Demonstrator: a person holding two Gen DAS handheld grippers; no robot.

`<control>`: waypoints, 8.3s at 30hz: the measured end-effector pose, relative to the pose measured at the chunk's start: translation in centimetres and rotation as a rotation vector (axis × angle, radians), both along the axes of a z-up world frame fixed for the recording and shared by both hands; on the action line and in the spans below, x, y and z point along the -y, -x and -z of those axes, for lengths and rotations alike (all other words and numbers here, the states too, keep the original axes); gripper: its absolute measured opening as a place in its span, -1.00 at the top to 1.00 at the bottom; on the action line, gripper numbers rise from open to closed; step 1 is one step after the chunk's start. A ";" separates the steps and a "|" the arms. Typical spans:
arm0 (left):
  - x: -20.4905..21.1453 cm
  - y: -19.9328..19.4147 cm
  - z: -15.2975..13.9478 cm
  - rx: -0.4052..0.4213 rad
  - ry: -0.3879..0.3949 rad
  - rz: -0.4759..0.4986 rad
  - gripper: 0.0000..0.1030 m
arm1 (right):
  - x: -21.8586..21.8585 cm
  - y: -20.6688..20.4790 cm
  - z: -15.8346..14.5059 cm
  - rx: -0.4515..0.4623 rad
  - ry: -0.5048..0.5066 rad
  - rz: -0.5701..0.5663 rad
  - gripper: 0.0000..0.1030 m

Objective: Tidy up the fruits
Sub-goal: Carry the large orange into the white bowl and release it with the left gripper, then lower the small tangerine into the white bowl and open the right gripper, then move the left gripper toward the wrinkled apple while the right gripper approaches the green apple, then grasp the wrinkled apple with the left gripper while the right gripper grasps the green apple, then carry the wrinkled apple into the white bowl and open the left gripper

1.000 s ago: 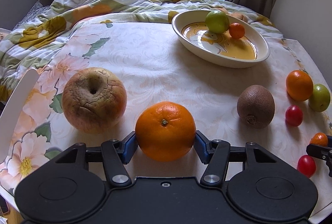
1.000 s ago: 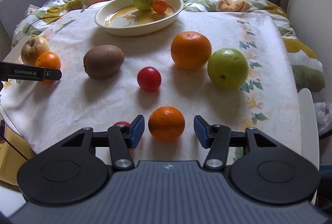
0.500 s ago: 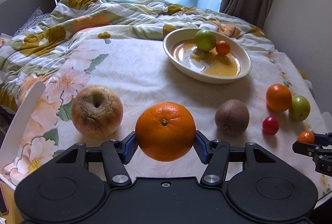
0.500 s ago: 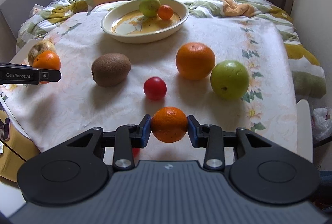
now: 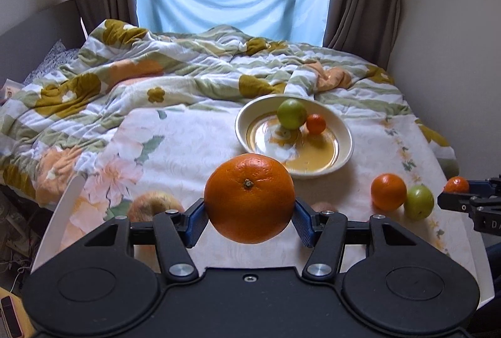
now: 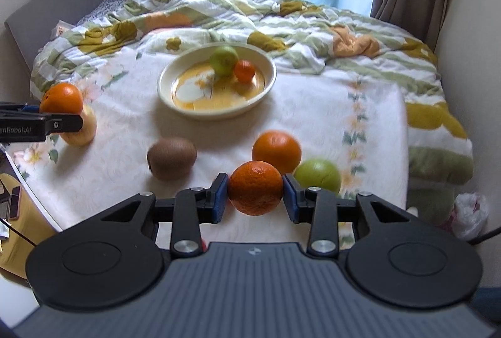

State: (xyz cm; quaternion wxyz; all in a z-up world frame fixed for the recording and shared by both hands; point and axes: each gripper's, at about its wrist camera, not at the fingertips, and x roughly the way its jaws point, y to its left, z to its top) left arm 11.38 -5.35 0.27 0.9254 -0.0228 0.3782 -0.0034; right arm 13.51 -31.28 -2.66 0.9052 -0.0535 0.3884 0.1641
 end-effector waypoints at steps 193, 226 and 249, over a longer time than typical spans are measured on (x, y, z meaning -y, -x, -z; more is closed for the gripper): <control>-6.8 -3.2 11.8 -0.073 -0.178 -0.104 -0.49 | 2.8 -5.4 10.5 0.027 0.087 0.103 -0.85; -4.0 2.3 1.5 0.039 -0.105 -0.097 -0.49 | 5.6 -2.3 2.6 0.070 0.054 0.121 -0.38; -2.2 -6.3 -2.5 0.086 -0.058 0.027 -0.49 | 3.5 -6.9 -4.6 0.120 0.000 0.089 -0.38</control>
